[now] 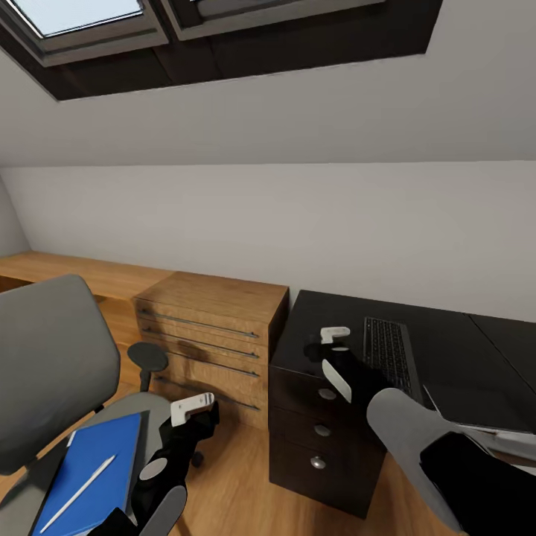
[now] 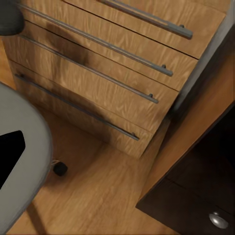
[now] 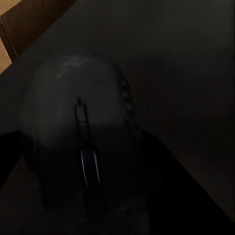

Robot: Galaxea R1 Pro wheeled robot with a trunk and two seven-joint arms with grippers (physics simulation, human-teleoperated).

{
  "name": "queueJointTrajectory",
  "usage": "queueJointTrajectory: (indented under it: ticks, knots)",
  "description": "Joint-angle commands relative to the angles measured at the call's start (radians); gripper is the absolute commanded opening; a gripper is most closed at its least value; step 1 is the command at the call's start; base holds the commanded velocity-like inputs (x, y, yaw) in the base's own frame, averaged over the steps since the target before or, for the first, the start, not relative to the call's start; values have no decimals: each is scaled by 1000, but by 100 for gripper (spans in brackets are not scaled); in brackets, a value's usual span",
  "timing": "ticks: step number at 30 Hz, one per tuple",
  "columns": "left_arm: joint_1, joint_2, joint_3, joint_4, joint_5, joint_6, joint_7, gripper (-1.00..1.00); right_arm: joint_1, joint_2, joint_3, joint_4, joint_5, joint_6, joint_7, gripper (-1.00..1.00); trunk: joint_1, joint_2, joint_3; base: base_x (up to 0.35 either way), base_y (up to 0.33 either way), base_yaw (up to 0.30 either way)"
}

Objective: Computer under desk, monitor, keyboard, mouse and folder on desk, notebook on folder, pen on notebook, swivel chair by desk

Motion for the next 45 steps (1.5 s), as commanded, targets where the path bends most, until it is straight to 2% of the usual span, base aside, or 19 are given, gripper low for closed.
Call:
queueJointTrajectory:
  ticks: [1,7,12,16,20,21,27,38,44,45]
  knots:
    - [-1,1,-3,-2,5,3,8,100,-1,1,8,12,-5,-11,-10,-100,0,-1,-1,3,0,0]
    - [-1,1,-27,-3,5,3,8,100,-1,5,8,39,6,-37,3,-100,0,-1,-1,159,0,0]
    - [-1,2,-29,-4,5,3,8,100,-1,7,7,41,2,-37,18,-100,0,-1,-1,214,0,0]
    - [-1,2,-27,-32,6,3,8,100,-1,37,3,41,-3,-2,39,-100,0,-1,-1,40,0,0]
    - [-1,2,-26,-53,28,3,14,100,-1,42,0,43,-4,11,56,-100,0,-1,-1,7,0,0]
    - [-1,2,-26,-57,40,3,34,100,-2,42,-2,43,-4,14,61,-100,4,-8,-4,2,0,0]
    - [-1,1,-28,-61,56,3,114,100,-3,43,-5,48,-4,19,63,-100,27,-50,-23,0,0,0]
    - [-1,1,-28,-62,57,3,118,100,-3,42,-5,48,-3,18,63,-100,69,-127,-57,0,0,0]
    - [-1,2,-27,-62,57,3,118,100,-3,42,-5,48,-1,18,63,-100,69,-127,-57,0,0,0]
    - [-1,2,-27,-62,57,3,118,100,-3,42,-5,48,-1,17,63,100,69,-127,-57,0,0,0]
